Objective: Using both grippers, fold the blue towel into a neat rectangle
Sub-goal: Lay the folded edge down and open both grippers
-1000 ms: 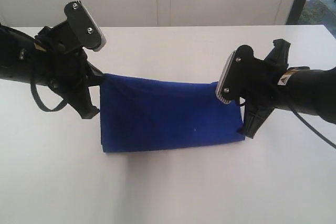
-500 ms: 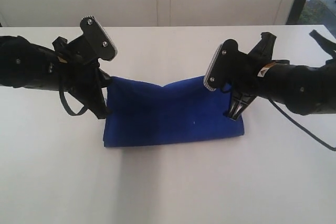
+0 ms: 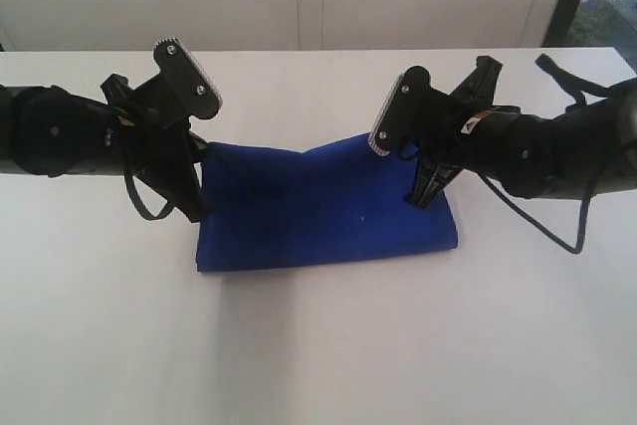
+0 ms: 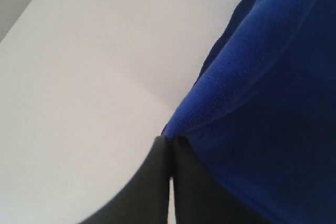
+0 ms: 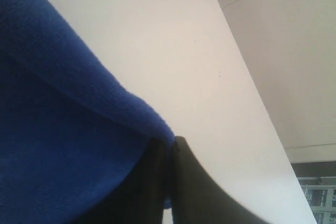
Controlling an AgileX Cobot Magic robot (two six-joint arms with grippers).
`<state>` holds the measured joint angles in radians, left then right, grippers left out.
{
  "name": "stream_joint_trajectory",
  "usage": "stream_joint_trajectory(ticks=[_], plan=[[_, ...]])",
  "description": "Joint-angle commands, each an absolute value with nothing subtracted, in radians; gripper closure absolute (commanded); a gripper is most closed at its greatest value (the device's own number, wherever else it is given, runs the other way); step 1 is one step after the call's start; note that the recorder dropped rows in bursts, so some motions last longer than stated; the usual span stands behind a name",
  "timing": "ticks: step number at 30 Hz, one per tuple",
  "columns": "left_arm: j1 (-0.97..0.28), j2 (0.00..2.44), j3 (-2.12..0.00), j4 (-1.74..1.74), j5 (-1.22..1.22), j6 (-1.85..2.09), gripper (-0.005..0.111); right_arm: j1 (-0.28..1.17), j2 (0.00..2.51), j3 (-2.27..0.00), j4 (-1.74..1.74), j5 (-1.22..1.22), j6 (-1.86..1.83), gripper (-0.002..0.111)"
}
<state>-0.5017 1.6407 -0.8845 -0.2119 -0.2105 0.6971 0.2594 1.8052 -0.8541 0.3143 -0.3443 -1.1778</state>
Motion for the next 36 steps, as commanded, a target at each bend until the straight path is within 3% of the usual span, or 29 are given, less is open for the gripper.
stream_joint_trajectory(ticks=[1,7,14,17,21,24,36], plan=[[-0.500,1.642,-0.886,-0.218,-0.217,0.711,0.107,0.257,1.825,-0.864,0.321,-0.389,-1.171,0.108],[-0.500,1.642,-0.886,-0.218,-0.217,0.712,0.107,0.257,1.825,-0.864,0.321,-0.390,-1.171,0.107],[-0.500,1.642,-0.886,-0.218,-0.215,0.712,0.106,0.257,1.825,-0.864,0.323,-0.393,-1.173,0.079],[-0.500,1.642,-0.886,-0.218,-0.215,0.712,0.095,0.257,1.825,-0.864,0.323,-0.393,-1.173,0.073],[-0.500,1.642,-0.886,-0.218,-0.213,0.712,0.073,0.257,1.825,-0.864,0.323,-0.393,-1.173,0.072],[-0.500,1.642,-0.886,-0.218,-0.212,0.712,0.063,0.257,1.825,-0.864,0.323,-0.393,-1.173,0.072],[-0.500,1.642,-0.886,-0.218,-0.194,0.714,0.060,0.257,1.825,-0.864,0.405,-0.388,-1.173,0.072]])
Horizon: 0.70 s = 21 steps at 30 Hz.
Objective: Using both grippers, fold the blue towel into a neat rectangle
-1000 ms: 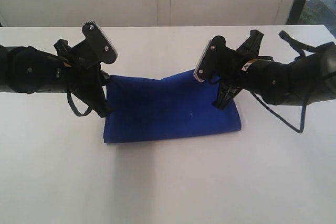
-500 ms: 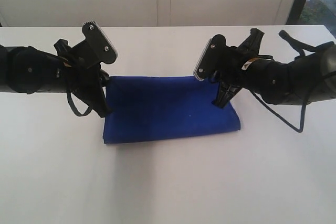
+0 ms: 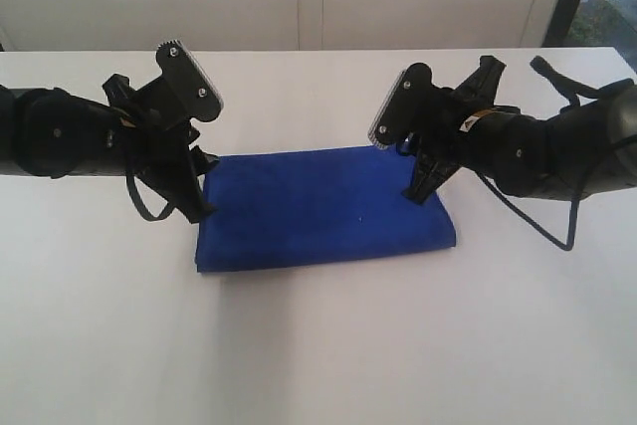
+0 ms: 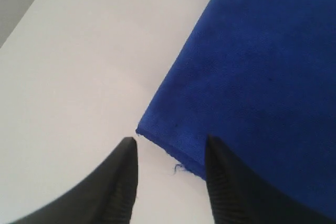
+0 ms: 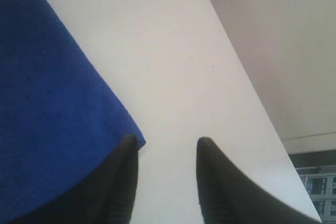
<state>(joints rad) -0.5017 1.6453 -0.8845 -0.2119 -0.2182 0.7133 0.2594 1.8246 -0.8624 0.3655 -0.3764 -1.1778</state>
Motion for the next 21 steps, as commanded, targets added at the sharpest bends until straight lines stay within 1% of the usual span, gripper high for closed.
stream_joint_trajectory(ticks=[1,3,5,8,10,11,12,14,16,17,18,19,20,21], plan=[[-0.500,1.642,-0.886,-0.218,-0.185,0.712,0.060,0.257,1.825,-0.864,0.431,-0.385,-1.173,0.072],[-0.500,1.642,-0.886,-0.220,-0.159,0.707,0.061,0.257,1.817,-0.864,0.518,-0.370,-1.163,0.074],[-0.500,1.642,-0.886,-0.242,-0.125,0.707,0.067,0.257,1.798,-0.864,0.670,-0.342,-1.142,0.079],[-0.500,1.642,-0.886,-0.329,-0.093,0.707,0.088,0.257,1.761,-0.864,0.964,-0.337,-1.151,0.090],[-0.500,1.642,-0.886,-0.412,-0.082,0.707,0.103,0.255,1.738,-0.864,1.053,-0.313,-1.204,0.098],[-0.495,1.642,-0.886,-0.439,-0.078,0.707,0.106,0.248,1.724,-0.864,1.083,-0.280,-1.236,0.104],[-0.488,1.642,-0.886,-0.469,-0.071,0.694,0.107,0.243,1.711,-0.864,1.110,-0.240,-1.252,0.108],[-0.456,1.642,-0.898,-0.538,-0.037,0.657,0.107,0.223,1.689,-0.864,1.177,-0.172,-1.261,0.108],[-0.400,1.642,-0.936,-0.609,0.065,0.621,0.107,0.195,1.675,-0.865,1.243,-0.125,-1.261,0.108],[-0.338,1.650,-0.994,-0.623,0.192,0.561,0.107,0.155,1.665,-0.877,1.285,-0.043,-1.261,0.108],[-0.303,1.656,-1.035,-0.623,0.270,0.523,0.107,0.135,1.665,-0.887,1.287,0.000,-1.250,0.108],[-0.250,1.678,-1.113,-0.623,0.396,0.482,0.107,0.096,1.668,-0.908,1.284,0.115,-1.213,0.108],[-0.229,1.691,-1.153,-0.623,0.448,0.472,0.107,0.083,1.668,-0.919,1.275,0.154,-1.182,0.108],[-0.204,1.721,-1.216,-0.623,0.513,0.460,0.107,0.050,1.672,-0.956,1.191,0.281,-1.091,0.108]])
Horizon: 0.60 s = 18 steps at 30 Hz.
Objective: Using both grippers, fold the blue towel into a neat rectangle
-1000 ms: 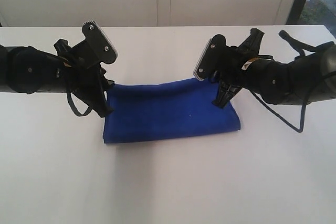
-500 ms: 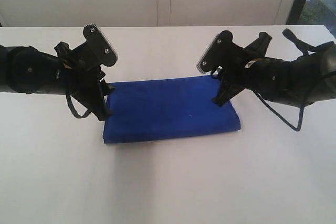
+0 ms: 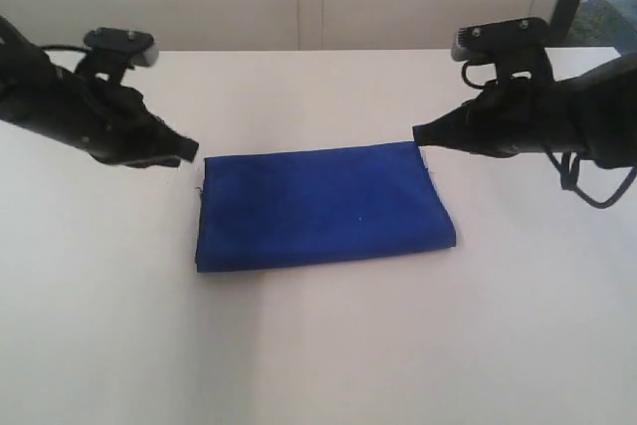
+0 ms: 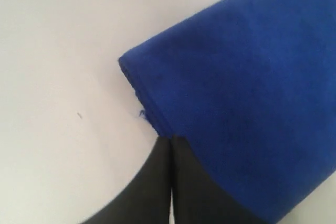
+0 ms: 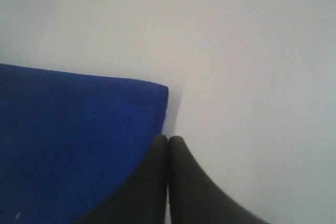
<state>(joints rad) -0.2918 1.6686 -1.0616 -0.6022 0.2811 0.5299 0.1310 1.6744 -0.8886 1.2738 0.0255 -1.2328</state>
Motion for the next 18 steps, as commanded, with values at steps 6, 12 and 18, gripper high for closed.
stream_joint_trajectory(ticks=[6,12,18], plan=[[-0.203,1.853,-1.268,-0.619,0.582,0.444,0.107,0.010,1.791,-1.291,0.364,0.917,-0.488,0.108],[-0.203,1.928,-1.268,-0.563,0.458,0.392,0.107,0.027,1.925,-1.285,0.141,0.847,-0.215,0.108],[-0.212,1.979,-1.273,-0.578,0.428,0.392,0.107,0.076,1.925,-1.227,0.137,0.768,-0.198,0.108]])
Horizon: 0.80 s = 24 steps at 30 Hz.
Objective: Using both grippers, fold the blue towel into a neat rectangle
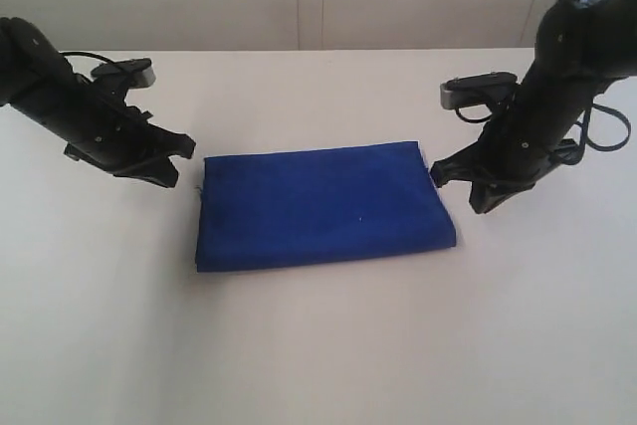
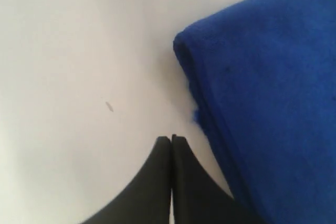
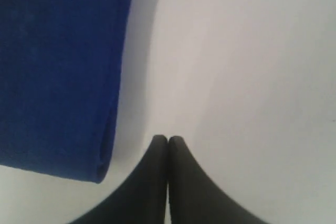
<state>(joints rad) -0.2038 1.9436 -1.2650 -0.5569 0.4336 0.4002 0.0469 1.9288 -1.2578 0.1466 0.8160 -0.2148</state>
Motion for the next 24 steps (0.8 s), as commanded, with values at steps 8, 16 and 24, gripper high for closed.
stream_joint_trajectory(ticks=[8,16,24], plan=[[-0.273,2.049,-1.322,-0.585,0.382,0.392,0.107,0.109,1.927,-1.182,0.130,0.733,-0.176,0.108],[-0.291,2.101,-1.399,-0.597,0.382,0.392,0.107,0.160,1.927,-1.174,0.130,0.753,-0.176,0.108],[-0.291,2.123,-1.443,-0.597,0.420,0.392,0.107,0.175,1.927,-1.174,0.116,0.760,-0.170,0.108]])
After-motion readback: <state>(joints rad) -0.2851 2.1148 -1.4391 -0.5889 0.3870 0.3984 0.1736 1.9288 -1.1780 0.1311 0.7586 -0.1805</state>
